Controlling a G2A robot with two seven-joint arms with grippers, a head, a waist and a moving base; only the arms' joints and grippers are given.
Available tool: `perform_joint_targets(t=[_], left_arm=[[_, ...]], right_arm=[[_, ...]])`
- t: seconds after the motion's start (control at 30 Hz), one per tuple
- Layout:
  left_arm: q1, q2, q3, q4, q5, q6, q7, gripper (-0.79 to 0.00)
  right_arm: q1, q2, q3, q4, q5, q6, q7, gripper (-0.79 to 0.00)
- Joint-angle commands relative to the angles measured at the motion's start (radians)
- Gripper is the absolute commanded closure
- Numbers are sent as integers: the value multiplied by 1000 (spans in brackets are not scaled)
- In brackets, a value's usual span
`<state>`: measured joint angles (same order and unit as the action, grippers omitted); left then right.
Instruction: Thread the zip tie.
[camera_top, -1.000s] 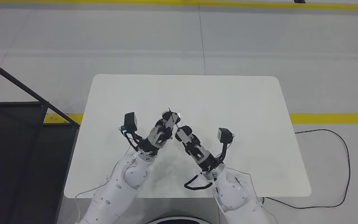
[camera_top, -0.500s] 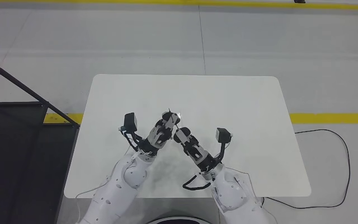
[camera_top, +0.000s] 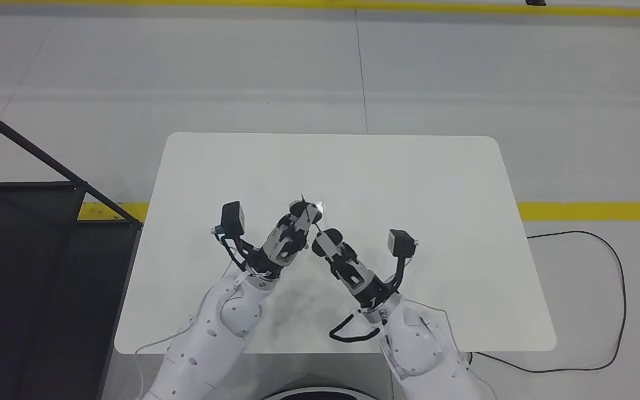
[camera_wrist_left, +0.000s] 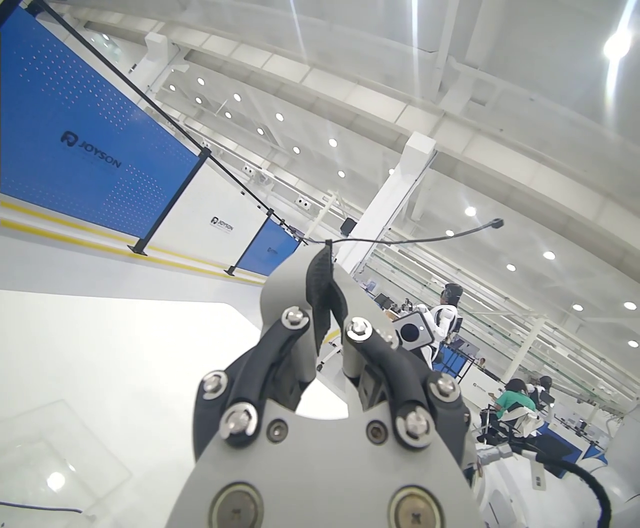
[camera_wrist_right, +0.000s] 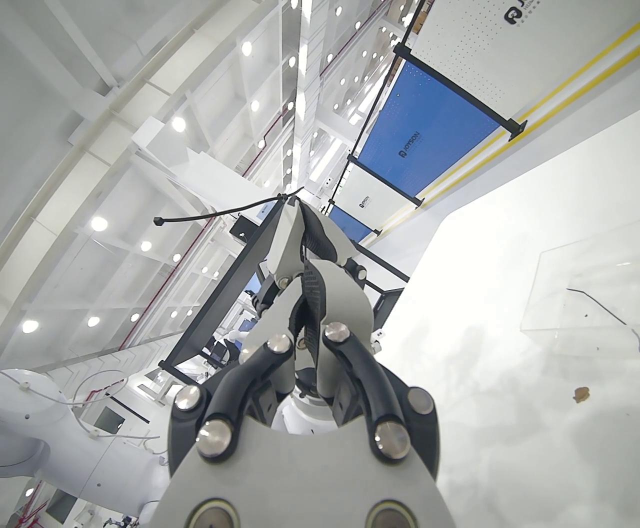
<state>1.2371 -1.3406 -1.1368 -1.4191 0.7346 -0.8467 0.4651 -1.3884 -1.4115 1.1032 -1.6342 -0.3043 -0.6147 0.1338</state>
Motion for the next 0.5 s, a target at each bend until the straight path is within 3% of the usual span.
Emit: perform_joint_targets(t=[0.0, 0.13, 0.17, 0.23, 0.27, 0.3, 0.47], left_arm=[[2, 0, -3, -2, 2, -3, -1, 0], [5, -2, -5, -3, -1, -3, -1, 0], [5, -3, -6, -3, -1, -3, -2, -52], [6, -4, -7, -4, -3, -2, -5, -369], [7, -4, -7, -3, -5, -2, -7, -751], [7, -4, -8, -4, -8, -1, -9, -785], [11, -4, -14, -6, -19, -9, -32, -785]], right_arm=[[-1, 1, 1, -2, 6, 0, 4, 0], [-2, 3, 3, -4, 9, -1, 9, 0], [-3, 4, 3, -5, 9, -3, 8, 0], [-5, 5, 4, -7, 11, -8, 8, 0], [-7, 5, 4, -8, 12, -11, 8, 0], [-9, 6, 5, -9, 14, -15, 7, 0], [-13, 9, 10, -13, 19, -26, 3, 0]])
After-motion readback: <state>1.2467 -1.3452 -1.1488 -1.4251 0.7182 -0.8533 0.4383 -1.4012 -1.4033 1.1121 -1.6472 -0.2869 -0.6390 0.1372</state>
